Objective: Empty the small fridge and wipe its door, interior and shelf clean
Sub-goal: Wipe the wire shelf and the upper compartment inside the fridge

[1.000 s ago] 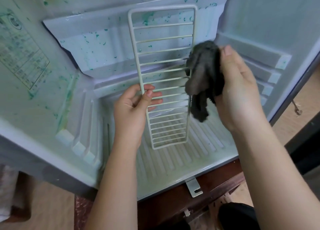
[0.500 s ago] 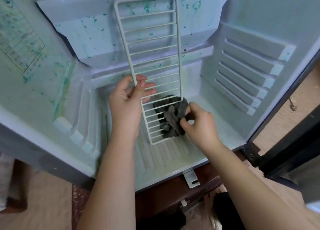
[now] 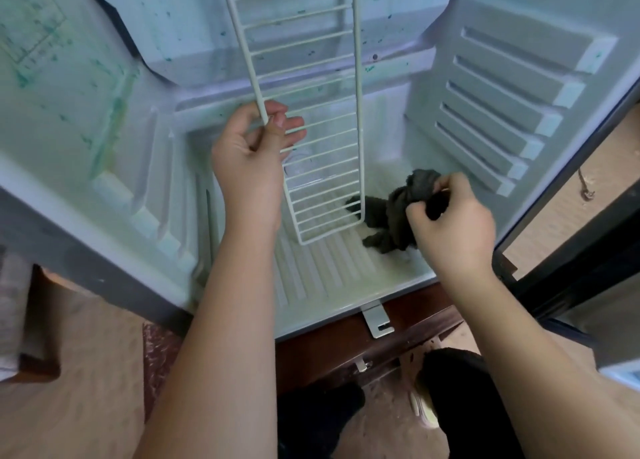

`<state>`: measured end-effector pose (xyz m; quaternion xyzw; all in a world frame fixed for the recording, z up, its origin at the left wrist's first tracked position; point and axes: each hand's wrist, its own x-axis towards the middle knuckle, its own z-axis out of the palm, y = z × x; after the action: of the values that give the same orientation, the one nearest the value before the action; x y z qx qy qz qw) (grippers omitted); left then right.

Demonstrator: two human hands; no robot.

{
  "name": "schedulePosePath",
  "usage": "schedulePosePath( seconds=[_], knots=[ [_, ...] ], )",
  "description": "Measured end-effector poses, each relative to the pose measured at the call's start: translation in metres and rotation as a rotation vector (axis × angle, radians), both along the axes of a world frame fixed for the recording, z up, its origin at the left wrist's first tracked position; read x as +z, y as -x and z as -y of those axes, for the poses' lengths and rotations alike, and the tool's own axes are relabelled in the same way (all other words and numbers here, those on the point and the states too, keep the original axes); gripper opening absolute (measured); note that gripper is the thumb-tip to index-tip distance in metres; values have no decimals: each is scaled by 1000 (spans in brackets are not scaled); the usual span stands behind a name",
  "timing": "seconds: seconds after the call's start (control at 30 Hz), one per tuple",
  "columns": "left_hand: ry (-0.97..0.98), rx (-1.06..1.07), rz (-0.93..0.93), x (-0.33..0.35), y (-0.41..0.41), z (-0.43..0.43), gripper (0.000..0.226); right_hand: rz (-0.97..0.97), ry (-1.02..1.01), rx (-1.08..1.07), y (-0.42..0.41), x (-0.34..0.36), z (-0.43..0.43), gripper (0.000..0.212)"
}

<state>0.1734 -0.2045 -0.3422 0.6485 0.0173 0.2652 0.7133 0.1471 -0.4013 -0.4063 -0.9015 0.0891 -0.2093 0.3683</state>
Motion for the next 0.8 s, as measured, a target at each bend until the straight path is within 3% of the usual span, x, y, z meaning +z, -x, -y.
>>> schedulePosePath(
  seconds=[0.1, 0.2, 0.47, 0.7, 0.8],
  knots=[
    [7, 3, 42, 0, -3, 2, 17, 94, 91, 133, 2, -10, -23, 27],
    [-29, 4, 31, 1, -4, 5, 18, 45, 154, 271, -8, -30, -48, 34],
    [-80, 31, 9, 2, -6, -4, 22, 60, 263, 638, -10, -47, -102, 22],
    [-63, 3, 6, 1, -4, -9, 24, -25, 145, 316, -31, -24, -21, 16],
    [-49, -7, -16, 1, -3, -6, 22, 98, 92, 269, -24, 0, -11, 26]
  ],
)
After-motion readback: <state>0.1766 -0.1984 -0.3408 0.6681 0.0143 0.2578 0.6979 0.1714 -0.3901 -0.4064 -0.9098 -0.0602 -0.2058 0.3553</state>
